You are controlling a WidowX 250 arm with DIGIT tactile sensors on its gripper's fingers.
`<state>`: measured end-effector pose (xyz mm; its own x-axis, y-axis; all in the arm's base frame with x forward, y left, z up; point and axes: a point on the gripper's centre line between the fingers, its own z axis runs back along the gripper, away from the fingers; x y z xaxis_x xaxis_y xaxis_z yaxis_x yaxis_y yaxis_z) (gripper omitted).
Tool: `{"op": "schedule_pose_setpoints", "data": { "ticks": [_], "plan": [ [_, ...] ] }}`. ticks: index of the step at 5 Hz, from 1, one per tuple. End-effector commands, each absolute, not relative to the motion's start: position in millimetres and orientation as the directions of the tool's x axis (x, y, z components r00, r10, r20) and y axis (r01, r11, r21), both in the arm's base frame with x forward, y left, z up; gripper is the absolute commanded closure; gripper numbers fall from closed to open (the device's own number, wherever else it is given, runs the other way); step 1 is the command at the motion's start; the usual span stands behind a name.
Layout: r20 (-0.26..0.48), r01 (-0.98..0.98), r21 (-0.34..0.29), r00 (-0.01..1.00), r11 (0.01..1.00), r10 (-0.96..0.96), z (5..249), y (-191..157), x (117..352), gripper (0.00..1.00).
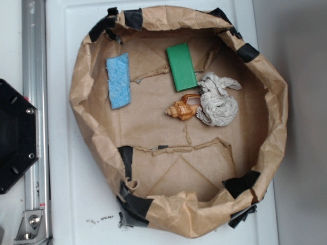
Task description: Grab the blue sponge.
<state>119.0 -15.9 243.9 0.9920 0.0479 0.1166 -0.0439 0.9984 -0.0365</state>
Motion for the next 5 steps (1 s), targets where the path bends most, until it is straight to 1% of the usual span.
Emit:
{"op": "schedule_pose_setpoints", "data": {
  "ticks": [1, 2, 3, 4, 5],
  "plan": [
    [0.117, -0.044, -0.037, 0.992, 0.998, 0.048, 244, -16, 119, 0.0],
    [0.125, 0.031, -0.074, 0.992, 0.997, -0.022, 226, 16, 169, 0.0],
    [0.036, 0.123, -0.046, 0.992, 0.991, -0.122, 187, 27, 220, 0.0],
    [-0.059, 0.247, -0.002, 0.967, 0.969, -0.246, 141, 35, 253, 0.0],
    [-0.171, 0.351, -0.007, 0.922, 0.936, -0.347, 97, 41, 250, 0.0]
  ]
}}
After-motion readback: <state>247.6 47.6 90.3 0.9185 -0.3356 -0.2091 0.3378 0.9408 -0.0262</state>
